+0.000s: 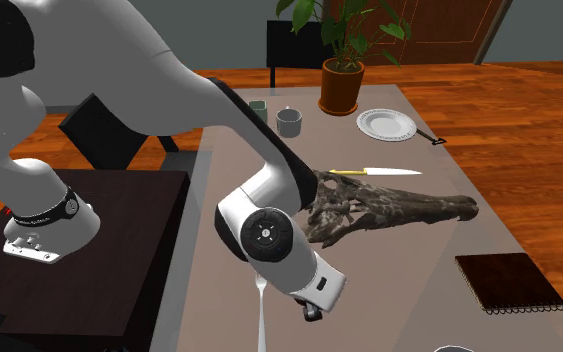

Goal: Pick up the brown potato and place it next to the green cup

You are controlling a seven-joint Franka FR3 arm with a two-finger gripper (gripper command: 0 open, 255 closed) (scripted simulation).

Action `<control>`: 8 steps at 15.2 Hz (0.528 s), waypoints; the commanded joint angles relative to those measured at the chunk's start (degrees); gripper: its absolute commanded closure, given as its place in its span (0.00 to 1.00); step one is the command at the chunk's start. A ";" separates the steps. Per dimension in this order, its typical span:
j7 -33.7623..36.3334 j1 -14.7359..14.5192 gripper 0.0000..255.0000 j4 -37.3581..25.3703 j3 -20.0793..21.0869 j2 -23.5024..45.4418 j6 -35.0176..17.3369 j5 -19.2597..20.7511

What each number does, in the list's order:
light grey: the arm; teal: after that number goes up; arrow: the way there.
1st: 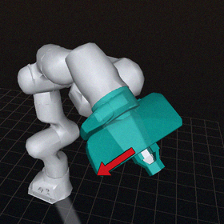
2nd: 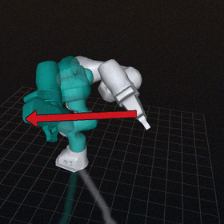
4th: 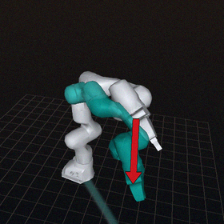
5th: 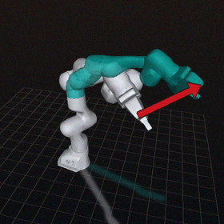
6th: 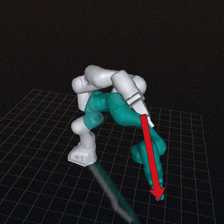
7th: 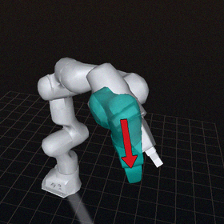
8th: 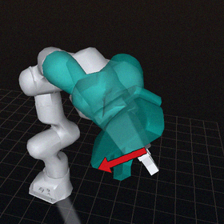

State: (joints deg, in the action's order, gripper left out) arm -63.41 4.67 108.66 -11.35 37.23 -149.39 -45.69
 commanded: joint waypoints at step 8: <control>3.86 -2.01 1.00 1.74 -2.74 -5.63 3.56 3.75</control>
State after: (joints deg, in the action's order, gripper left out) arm -60.12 2.99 110.05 -13.71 32.47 -146.30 -42.48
